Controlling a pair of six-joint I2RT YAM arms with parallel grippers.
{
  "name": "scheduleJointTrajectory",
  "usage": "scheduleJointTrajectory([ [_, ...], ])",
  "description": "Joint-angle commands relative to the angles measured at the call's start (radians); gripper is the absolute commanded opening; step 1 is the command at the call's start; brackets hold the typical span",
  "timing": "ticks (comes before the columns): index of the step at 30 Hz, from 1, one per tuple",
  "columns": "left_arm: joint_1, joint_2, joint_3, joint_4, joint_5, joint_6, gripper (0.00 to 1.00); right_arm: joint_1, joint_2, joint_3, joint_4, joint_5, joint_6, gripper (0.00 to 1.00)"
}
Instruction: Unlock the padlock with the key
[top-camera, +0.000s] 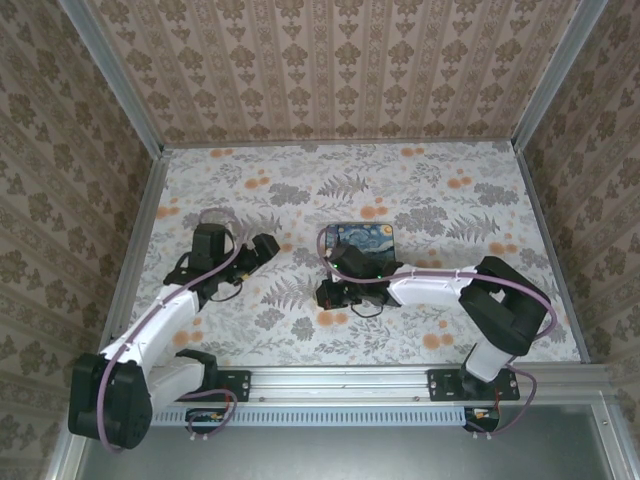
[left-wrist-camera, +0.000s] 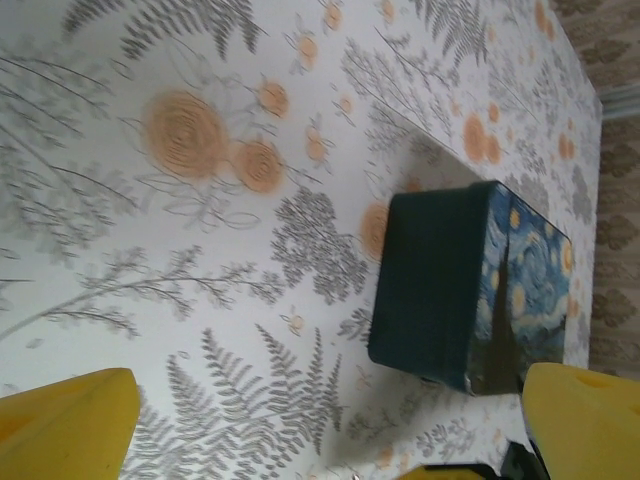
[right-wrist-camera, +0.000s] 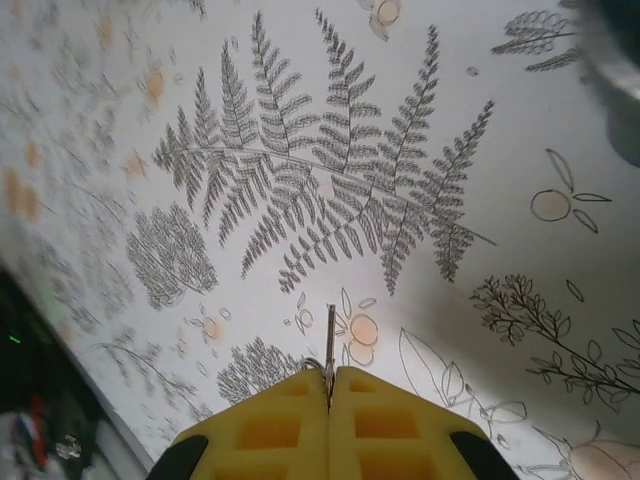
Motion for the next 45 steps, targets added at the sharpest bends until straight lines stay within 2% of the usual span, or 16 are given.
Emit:
scheduleJointTrajectory([
  [1,-0.047,0.022,0.003,0.072,0.03,-0.056,1.0,-0.023,-0.055,-0.057,0.239,-0.084,0.13,0.0],
  [7,-0.129,0.078,-0.016,0.167,0.025,-0.132,0.96,-0.044,-0.094,-0.125,0.378,-0.105,0.206,0.0],
  [16,-0.221,0.118,-0.034,0.309,0.035,-0.225,0.72,-0.091,-0.19,-0.195,0.479,-0.106,0.213,0.0],
  [22,-0.257,0.144,-0.039,0.426,0.067,-0.282,0.55,-0.111,-0.219,-0.207,0.498,-0.106,0.22,0.0],
  [26,-0.279,0.165,-0.037,0.462,0.073,-0.303,0.49,-0.115,-0.217,-0.207,0.525,-0.107,0.234,0.0],
  [34,-0.307,0.204,-0.05,0.54,0.083,-0.333,0.47,-0.119,-0.202,-0.208,0.564,-0.115,0.259,0.0],
  [45,-0.316,0.214,-0.053,0.545,0.082,-0.333,0.19,-0.124,-0.178,-0.208,0.579,-0.117,0.27,0.0],
])
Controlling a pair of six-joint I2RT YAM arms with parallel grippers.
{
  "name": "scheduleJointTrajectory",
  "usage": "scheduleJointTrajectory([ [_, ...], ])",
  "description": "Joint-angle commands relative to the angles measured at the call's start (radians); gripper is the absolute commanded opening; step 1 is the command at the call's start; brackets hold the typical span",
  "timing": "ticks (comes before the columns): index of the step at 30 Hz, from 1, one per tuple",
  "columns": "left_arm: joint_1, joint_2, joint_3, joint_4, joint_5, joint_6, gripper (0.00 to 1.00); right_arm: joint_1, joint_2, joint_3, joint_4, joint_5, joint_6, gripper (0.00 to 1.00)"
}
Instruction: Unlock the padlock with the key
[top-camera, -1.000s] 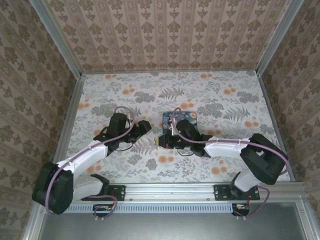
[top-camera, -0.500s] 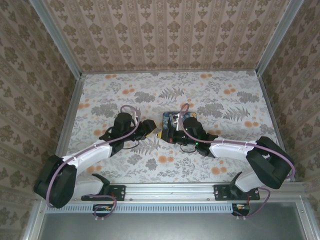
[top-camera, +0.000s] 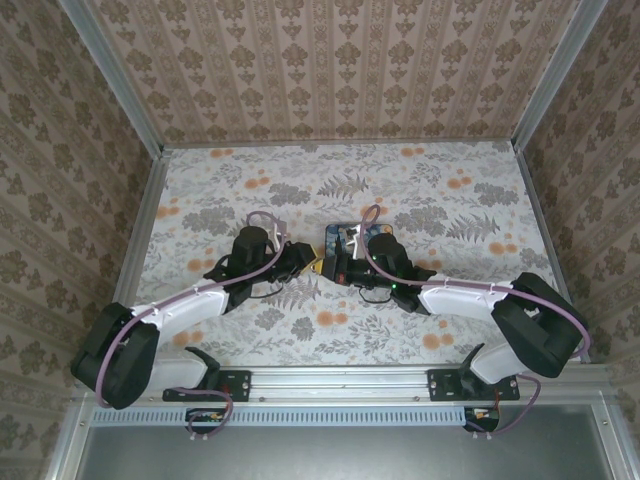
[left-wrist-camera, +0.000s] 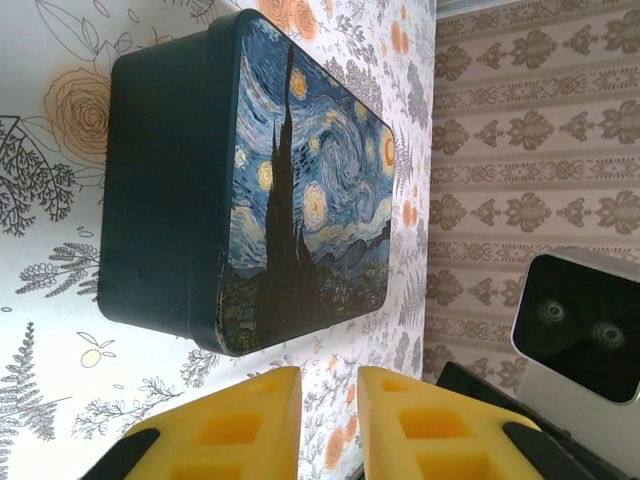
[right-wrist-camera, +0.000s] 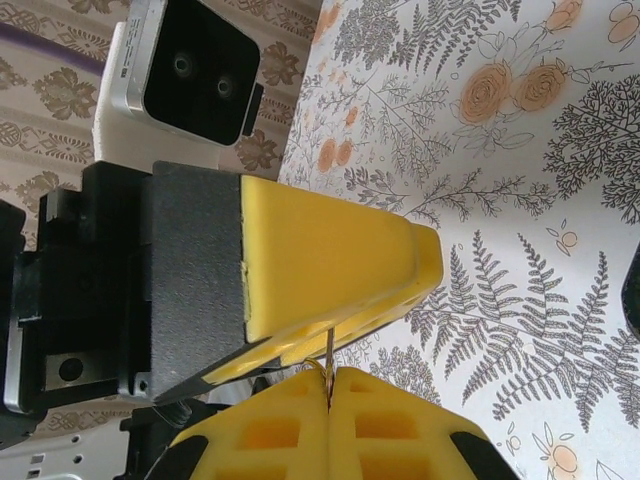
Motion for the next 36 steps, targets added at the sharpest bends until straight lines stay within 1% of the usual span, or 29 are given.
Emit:
scheduleJointTrajectory([
  [1,-0.007,0.005,-0.015,0.027,0.008,0.003,0.16,-0.009,0.014,-0.01,0.043,-0.015,0.015,0.0],
  [3,-0.007,0.003,-0.017,0.025,0.006,0.002,0.11,-0.011,0.017,-0.01,0.046,-0.016,0.018,0.0],
  [5,-0.009,0.002,-0.019,0.024,0.004,0.002,0.09,-0.013,0.019,-0.009,0.048,-0.017,0.018,0.0],
  [8,-0.008,-0.001,-0.019,0.015,-0.002,0.003,0.0,-0.016,0.022,-0.01,0.049,-0.017,0.02,0.0],
  [11,-0.009,-0.005,-0.016,0.01,-0.007,0.006,0.0,-0.019,0.022,-0.015,0.051,-0.017,0.021,0.0],
  [12,-0.009,-0.008,-0.015,0.008,-0.008,0.006,0.0,-0.02,0.021,-0.017,0.051,-0.016,0.021,0.03],
  [14,-0.009,-0.013,-0.016,0.008,-0.014,0.009,0.0,-0.022,0.017,-0.025,0.055,-0.013,0.023,0.16],
  [16,-0.009,-0.023,-0.017,0.009,-0.023,0.013,0.0,-0.026,0.009,-0.037,0.058,-0.001,0.029,0.41],
  [17,-0.009,-0.03,-0.019,0.006,-0.029,0.016,0.0,-0.028,0.005,-0.043,0.06,0.004,0.032,0.47],
  [19,-0.009,-0.047,-0.018,-0.011,-0.044,0.027,0.0,-0.034,-0.007,-0.054,0.06,0.01,0.034,0.54],
  [24,-0.009,-0.079,-0.01,-0.058,-0.068,0.058,0.0,-0.042,-0.028,-0.072,0.056,0.02,0.035,0.57],
  [30,-0.009,-0.091,0.002,-0.078,-0.08,0.092,0.0,-0.043,-0.024,-0.073,0.07,0.019,0.013,0.59],
  [33,-0.009,-0.099,0.006,-0.072,-0.087,0.114,0.0,-0.045,-0.025,-0.078,0.105,0.02,0.004,0.59],
  [36,-0.009,-0.106,0.009,-0.054,-0.101,0.12,0.0,-0.046,-0.024,-0.09,0.177,0.032,0.019,0.59],
])
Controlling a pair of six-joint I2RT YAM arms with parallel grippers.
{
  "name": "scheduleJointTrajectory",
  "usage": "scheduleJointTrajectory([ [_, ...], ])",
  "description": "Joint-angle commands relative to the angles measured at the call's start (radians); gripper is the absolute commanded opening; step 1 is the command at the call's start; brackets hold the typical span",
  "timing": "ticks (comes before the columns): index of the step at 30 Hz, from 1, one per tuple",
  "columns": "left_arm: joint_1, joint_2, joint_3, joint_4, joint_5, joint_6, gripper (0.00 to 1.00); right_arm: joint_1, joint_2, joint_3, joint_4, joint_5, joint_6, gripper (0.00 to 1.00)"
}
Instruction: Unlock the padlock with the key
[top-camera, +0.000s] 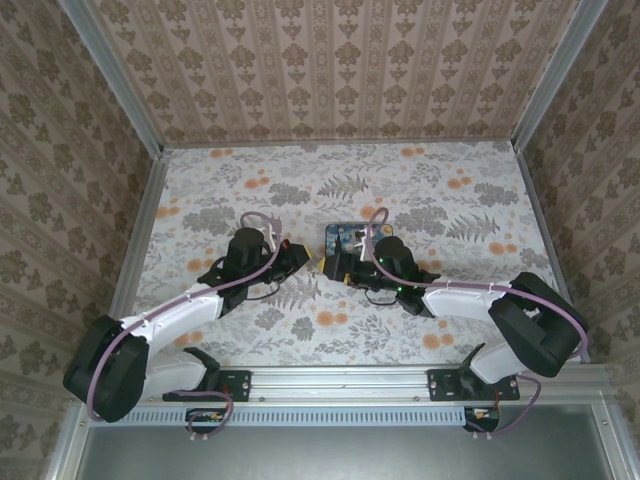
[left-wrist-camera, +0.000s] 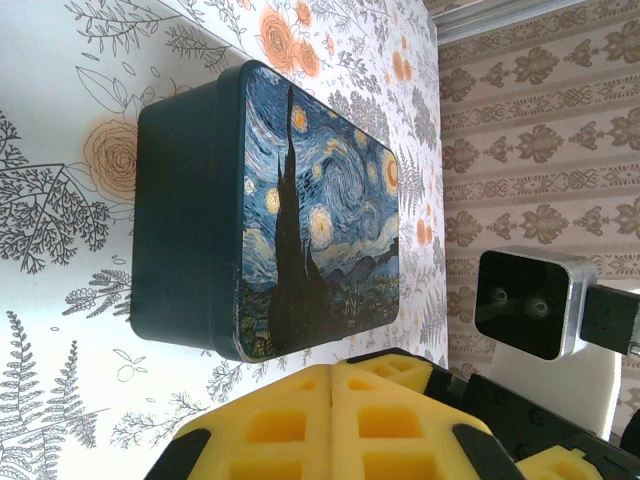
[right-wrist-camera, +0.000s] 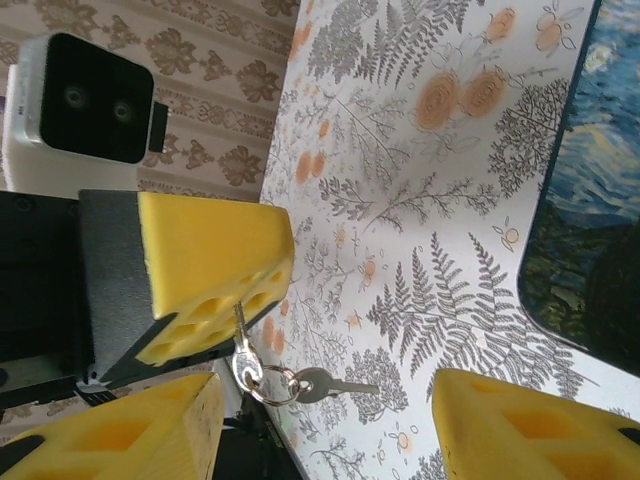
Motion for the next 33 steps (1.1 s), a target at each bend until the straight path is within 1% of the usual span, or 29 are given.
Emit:
scheduleJointTrajectory([
  [1,-0.008,-0.025,0.014,0.026,-0.025,0.037,0.0,-0.007,-0.024,-0.018,0.115,0.041,0.002,0.59],
  [5,-0.014,-0.02,0.008,0.094,-0.05,0.006,0.0,-0.007,0.001,-0.016,0.212,0.085,0.046,0.59],
  [7,-0.019,-0.02,0.003,0.13,-0.076,-0.011,0.0,-0.007,0.022,-0.019,0.29,0.119,0.081,0.59],
  [10,-0.031,-0.02,0.006,0.158,-0.119,-0.033,0.0,-0.006,0.066,-0.016,0.405,0.156,0.134,0.58],
  [15,-0.043,-0.023,0.005,0.189,-0.188,-0.071,0.0,-0.003,0.138,-0.002,0.512,0.189,0.187,0.57],
  [20,-0.051,-0.038,0.007,0.187,-0.249,-0.086,0.0,0.005,0.19,-0.001,0.586,0.193,0.218,0.54],
  [23,-0.053,-0.045,0.006,0.183,-0.268,-0.088,0.0,0.012,0.208,-0.001,0.607,0.185,0.226,0.53],
  [33,-0.054,-0.036,0.008,0.191,-0.275,-0.09,0.0,0.043,0.261,0.025,0.641,0.169,0.247,0.49],
])
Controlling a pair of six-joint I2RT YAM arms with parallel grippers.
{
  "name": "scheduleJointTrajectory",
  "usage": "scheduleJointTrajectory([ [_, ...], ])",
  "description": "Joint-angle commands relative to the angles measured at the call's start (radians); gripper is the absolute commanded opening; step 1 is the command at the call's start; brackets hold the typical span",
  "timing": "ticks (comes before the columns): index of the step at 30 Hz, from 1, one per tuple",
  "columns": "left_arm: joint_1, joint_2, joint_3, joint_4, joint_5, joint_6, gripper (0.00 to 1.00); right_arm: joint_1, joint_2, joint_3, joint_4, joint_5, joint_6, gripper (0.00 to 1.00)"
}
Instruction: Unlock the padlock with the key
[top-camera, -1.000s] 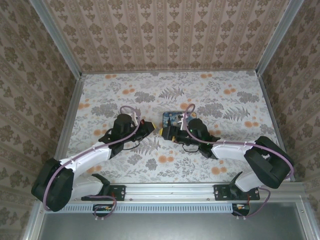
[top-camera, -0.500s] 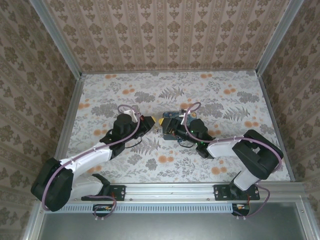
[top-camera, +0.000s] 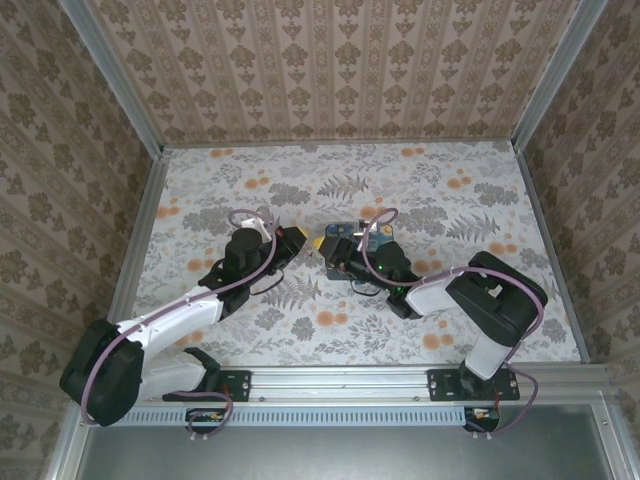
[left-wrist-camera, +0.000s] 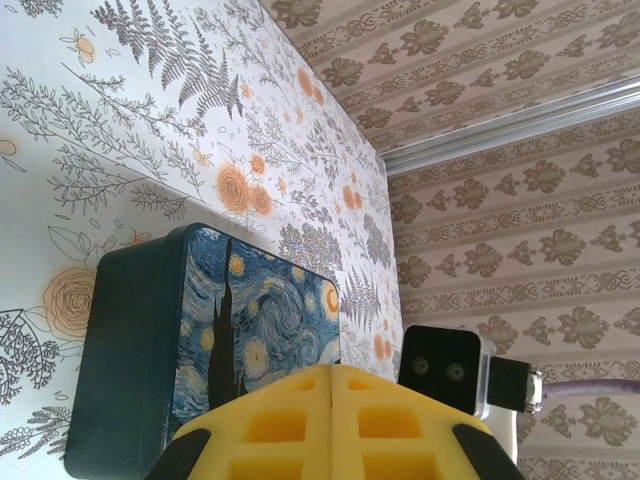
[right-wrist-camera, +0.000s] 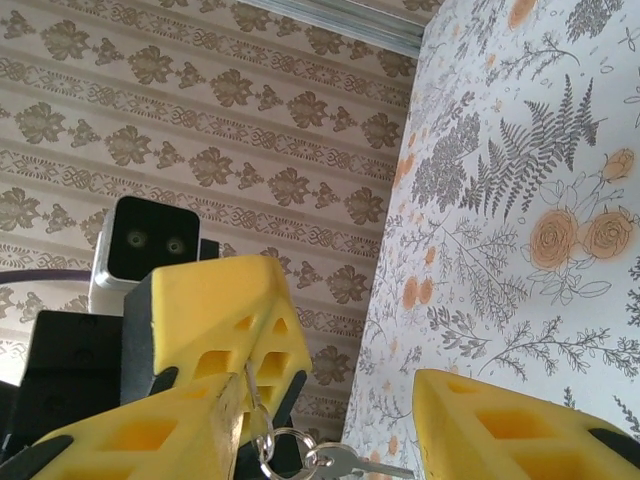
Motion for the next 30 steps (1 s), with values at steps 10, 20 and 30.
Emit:
scheduleJointTrajectory([
  [10,-0.011,-0.01,0.008,0.027,-0.019,-0.006,0.0,0.028,0.028,0.048,0.065,-0.009,0.015,0.42],
  [20,-0.013,-0.008,0.011,0.026,-0.026,-0.005,0.0,0.033,0.044,0.061,0.068,-0.014,0.024,0.34],
  [30,-0.017,-0.008,0.008,0.023,-0.038,-0.002,0.0,0.038,0.042,0.05,0.079,-0.012,0.028,0.17],
])
